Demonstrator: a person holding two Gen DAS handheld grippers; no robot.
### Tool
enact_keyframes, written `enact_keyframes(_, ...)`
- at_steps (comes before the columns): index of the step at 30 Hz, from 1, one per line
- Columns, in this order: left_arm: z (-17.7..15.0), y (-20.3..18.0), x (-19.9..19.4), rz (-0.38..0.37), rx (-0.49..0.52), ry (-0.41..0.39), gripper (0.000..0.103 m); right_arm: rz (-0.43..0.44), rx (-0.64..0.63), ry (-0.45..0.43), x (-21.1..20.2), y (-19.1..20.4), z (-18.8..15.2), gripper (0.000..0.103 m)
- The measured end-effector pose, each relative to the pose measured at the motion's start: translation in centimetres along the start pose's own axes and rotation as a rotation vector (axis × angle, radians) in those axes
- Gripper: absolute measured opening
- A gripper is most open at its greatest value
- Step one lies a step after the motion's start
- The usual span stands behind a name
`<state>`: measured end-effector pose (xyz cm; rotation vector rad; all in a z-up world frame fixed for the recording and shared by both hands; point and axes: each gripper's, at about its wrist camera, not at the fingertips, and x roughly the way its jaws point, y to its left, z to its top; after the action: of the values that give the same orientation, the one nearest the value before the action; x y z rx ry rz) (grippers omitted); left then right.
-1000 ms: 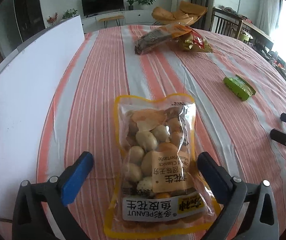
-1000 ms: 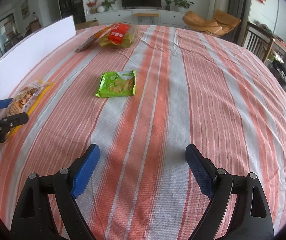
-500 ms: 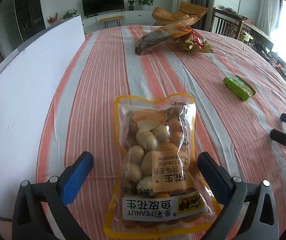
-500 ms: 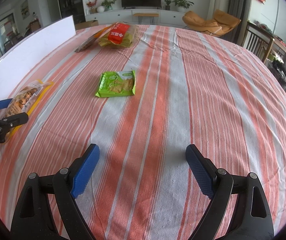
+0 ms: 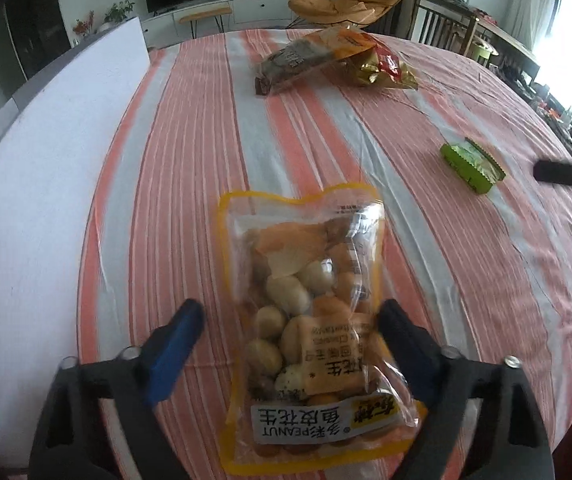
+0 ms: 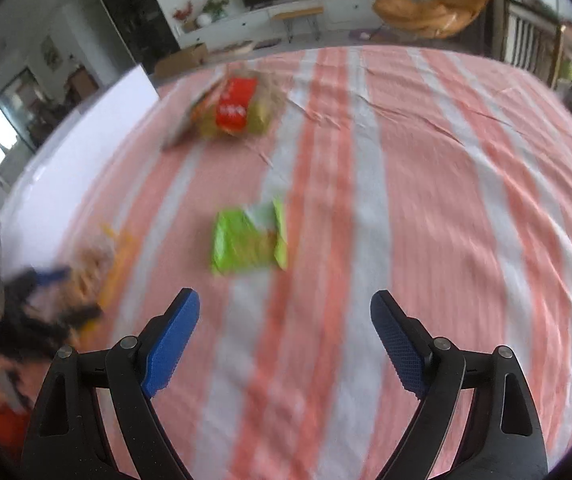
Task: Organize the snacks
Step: 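Grasp the green biscuit packet with the right tool while the left tool lifts the peanut bag, then carry both packets into the white box and open both tools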
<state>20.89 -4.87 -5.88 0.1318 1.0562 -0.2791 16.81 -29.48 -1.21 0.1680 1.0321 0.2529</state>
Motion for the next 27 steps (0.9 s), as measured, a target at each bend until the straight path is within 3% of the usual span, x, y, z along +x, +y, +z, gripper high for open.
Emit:
enact_keyframes(1,0.1,-0.2,-0.2,-0.006,0.008,-0.013,0.067,0.018,-0.011,0.038,1.0,0.6,1.4,0.09)
enact_keyframes(3,0.2,-0.3,-0.4,-0.02,-0.012,-0.008,0.06,0.01,-0.048,0.1,2.9,2.0,3.0,0.09)
enact_keyframes(7,-0.6,0.6,-1.2,-0.037,-0.086,-0.015,0.058,-0.06,-0.095,0.201,6.9,4.1,4.4,0.086)
enact_keyframes(9,-1.2,1.3,-2.1,-0.07,-0.121,-0.026,0.058,-0.141,-0.13,0.225,7.5,4.8,4.3,0.053)
enact_keyframes(10,-1.5,1.7,-2.7,-0.09,-0.141,-0.037,0.058,-0.177,-0.15,0.227,7.3,5.1,4.3,0.051)
enact_keyframes(12,-1.8,2.2,-3.8,-0.128,-0.175,-0.063,0.058,-0.133,-0.101,0.25,6.8,4.6,4.2,0.051)
enact_keyframes(14,-2.0,2.6,-5.4,-0.174,-0.207,-0.099,0.058,-0.148,-0.08,0.242,5.8,4.2,4.1,0.051)
enact_keyframes(18,-1.4,3.1,-8.9,-0.246,-0.246,-0.176,0.058,-0.037,0.02,0.18,1.9,3.8,4.5,0.051)
enact_keyframes(21,-0.3,5.2,-12.5,-0.256,-0.264,-0.256,0.058,0.057,0.019,0.104,-1.5,6.6,6.2,0.051)
enact_keyframes(24,0.7,9.5,-15.7,-0.203,-0.307,-0.313,0.058,0.159,-0.031,0.04,-3.9,11.9,8.5,0.051)
enact_keyframes(27,1.1,15.3,-17.2,-0.074,-0.373,-0.325,0.058,0.281,-0.101,0.0,-5.0,19.0,10.1,0.051)
